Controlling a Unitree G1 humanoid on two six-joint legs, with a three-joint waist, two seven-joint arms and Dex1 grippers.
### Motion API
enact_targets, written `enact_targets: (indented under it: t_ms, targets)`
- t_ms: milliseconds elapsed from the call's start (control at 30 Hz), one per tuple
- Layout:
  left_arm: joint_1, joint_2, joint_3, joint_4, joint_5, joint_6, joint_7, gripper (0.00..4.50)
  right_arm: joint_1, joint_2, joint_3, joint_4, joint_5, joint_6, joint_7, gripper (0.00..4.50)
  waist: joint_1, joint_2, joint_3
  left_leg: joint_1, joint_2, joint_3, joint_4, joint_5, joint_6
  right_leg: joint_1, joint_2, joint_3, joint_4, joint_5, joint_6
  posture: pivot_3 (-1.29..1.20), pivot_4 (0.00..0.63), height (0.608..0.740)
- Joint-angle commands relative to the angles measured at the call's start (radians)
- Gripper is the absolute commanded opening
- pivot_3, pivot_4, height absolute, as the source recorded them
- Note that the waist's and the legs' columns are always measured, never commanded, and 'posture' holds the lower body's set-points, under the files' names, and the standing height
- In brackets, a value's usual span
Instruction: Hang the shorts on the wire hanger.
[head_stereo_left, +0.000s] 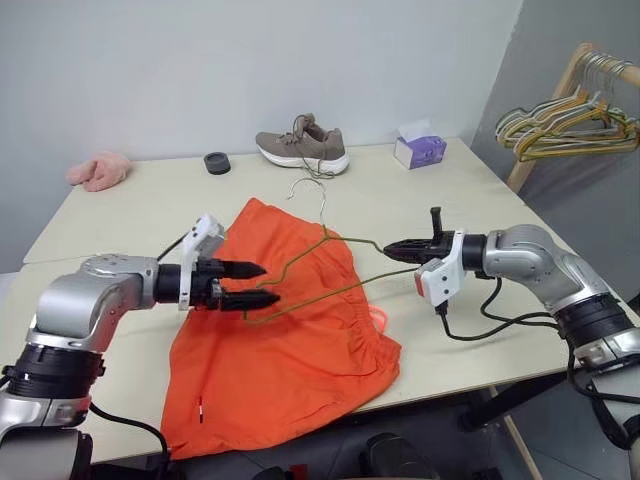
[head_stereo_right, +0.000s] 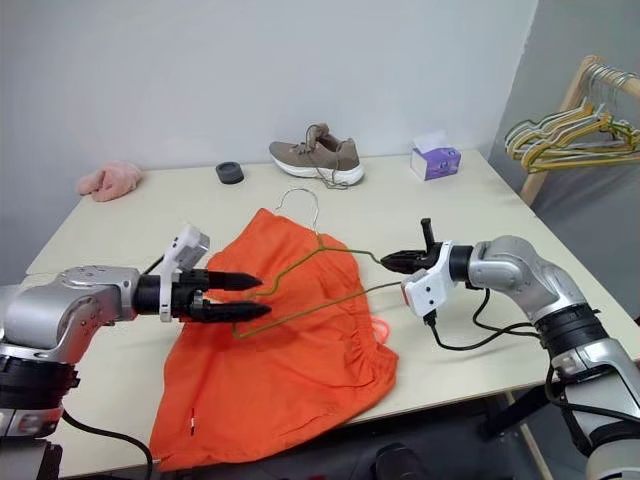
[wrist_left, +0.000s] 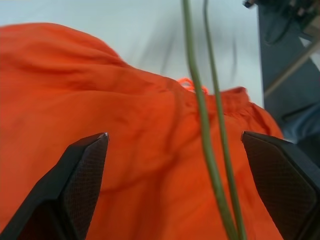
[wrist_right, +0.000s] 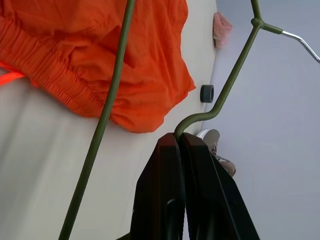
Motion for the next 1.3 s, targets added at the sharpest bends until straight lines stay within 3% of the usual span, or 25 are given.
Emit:
enact_targets:
  t_ms: [33, 200, 667, 767, 867, 1000, 1233, 1300]
  targets:
    - [0.007, 0.011, -0.010, -0.047, -0.006, -0.002, -0.024, 4.50, -0.026, 0.010, -0.015, -0.046, 0.043, 0.007, 0.015, 0.04, 0.000, 0.000, 0.000, 0.000, 0.000, 0.000, 0.000, 0.000, 0.000, 0.000, 0.000, 0.000, 0.000, 0.000, 0.000, -0.24, 0.000, 0.740]
    - [0.033, 0.023, -0.054, -0.060, 0.028, -0.028, -0.046, 4.50, -0.016, 0.018, -0.025, -0.073, 0.064, 0.030, 0.029, 0.04, 0.000, 0.000, 0.000, 0.000, 0.000, 0.000, 0.000, 0.000, 0.000, 0.000, 0.000, 0.000, 0.000, 0.000, 0.000, -0.24, 0.000, 0.740]
    - [0.043, 0.007, -0.066, -0.076, 0.041, -0.035, -0.048, 0.10, 0.008, 0.019, -0.021, -0.120, 0.091, 0.074, 0.063, 0.00, 0.000, 0.000, 0.000, 0.000, 0.000, 0.000, 0.001, 0.000, 0.000, 0.000, 0.000, 0.000, 0.001, 0.000, 0.000, -0.25, 0.000, 0.740]
    - [0.046, 0.006, -0.065, -0.080, 0.044, -0.035, -0.042, 0.01, 0.028, 0.018, -0.019, -0.147, 0.131, 0.096, 0.095, 0.00, 0.000, 0.000, 0.000, 0.000, 0.000, 0.000, 0.001, 0.000, 0.000, 0.000, 0.000, 0.000, 0.001, 0.000, 0.000, -0.25, 0.000, 0.740]
    - [0.050, 0.008, -0.066, -0.084, 0.057, -0.043, -0.035, 0.00, 0.056, 0.013, -0.023, -0.196, 0.200, 0.150, 0.145, 0.75, -0.001, 0.000, 0.000, 0.000, 0.000, 0.000, 0.001, 0.000, 0.000, 0.000, 0.000, 0.000, 0.001, 0.000, 0.000, -0.25, 0.000, 0.740]
    - [0.053, 0.008, -0.066, -0.090, 0.072, -0.060, -0.025, 0.00, 0.085, -0.004, -0.036, -0.263, 0.278, 0.246, 0.214, 2.15, 0.000, 0.000, 0.000, 0.000, 0.000, -0.001, 0.001, 0.000, 0.000, 0.001, 0.000, 0.000, 0.001, 0.000, 0.000, -0.24, 0.000, 0.740]
    - [0.055, 0.033, -0.107, -0.101, 0.180, -0.191, -0.022, 0.00, 0.174, -0.091, -0.130, -0.471, 0.541, 0.837, 0.365, 4.48, 0.006, 0.000, 0.000, 0.000, 0.000, -0.001, 0.002, 0.000, 0.000, 0.001, 0.000, -0.001, 0.002, 0.000, 0.000, -0.25, 0.000, 0.740]
    - [0.053, 0.044, -0.124, -0.096, 0.226, -0.251, -0.027, 0.00, 0.193, -0.118, -0.152, -0.546, 0.606, 1.000, 0.383, 4.48, 0.008, 0.000, 0.000, 0.000, 0.000, -0.001, 0.002, 0.000, 0.000, 0.001, 0.000, 0.000, 0.002, 0.000, 0.000, -0.26, 0.000, 0.740]
